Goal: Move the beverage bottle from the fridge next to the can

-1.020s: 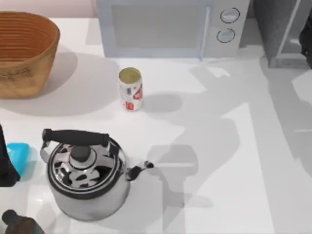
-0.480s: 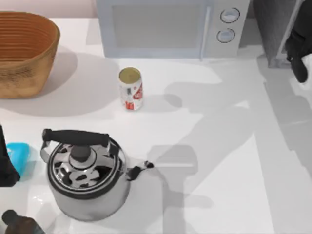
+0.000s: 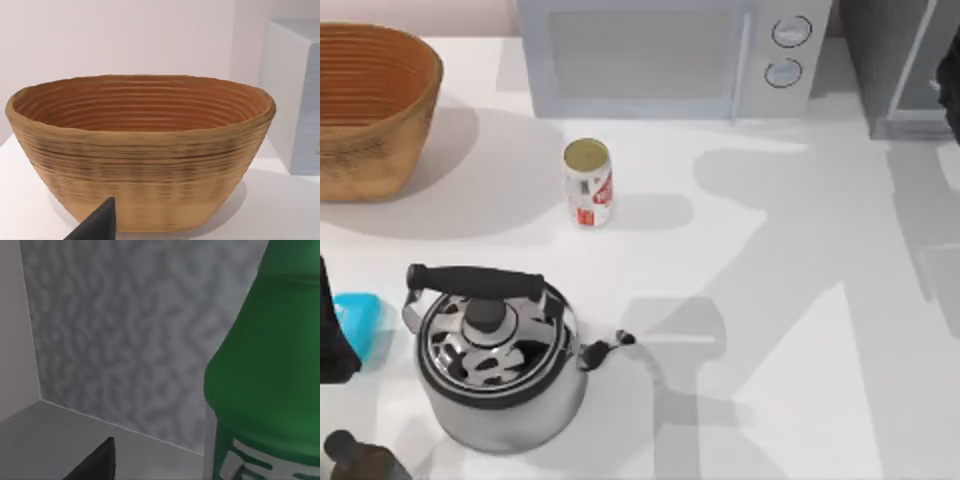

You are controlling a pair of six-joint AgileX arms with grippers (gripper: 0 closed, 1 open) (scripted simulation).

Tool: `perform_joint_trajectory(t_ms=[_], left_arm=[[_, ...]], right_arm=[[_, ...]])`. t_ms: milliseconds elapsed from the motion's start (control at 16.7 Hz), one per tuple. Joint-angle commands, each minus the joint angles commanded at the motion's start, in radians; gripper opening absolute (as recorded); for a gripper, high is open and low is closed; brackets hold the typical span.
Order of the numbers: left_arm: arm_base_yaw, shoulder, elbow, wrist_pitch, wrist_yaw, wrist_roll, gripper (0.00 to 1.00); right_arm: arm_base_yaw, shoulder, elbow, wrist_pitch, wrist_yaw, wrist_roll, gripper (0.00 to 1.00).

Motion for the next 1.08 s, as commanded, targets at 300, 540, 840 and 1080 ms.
perform_joint_trajectory(t_ms=[300,540,840,1080], left_arm=[[0.000,0.000,0.000,0.000,0.000,0.000,1.00],[0.000,0.000,0.000,0.000,0.000,0.000,1.00],[0.000,0.000,0.000,0.000,0.000,0.000,1.00],[0.000,0.000,0.000,0.000,0.000,0.000,1.00]], right_arm=[[-0.023,0.017,0.034,-0.016,-0.022,-0.001,1.00],[-0.023,0.017,0.034,-0.016,-0.022,-0.001,0.77],[-0.023,0.017,0.034,-0.016,-0.022,-0.001,0.40],[-0.023,0.017,0.034,-0.016,-0.022,-0.001,0.10]])
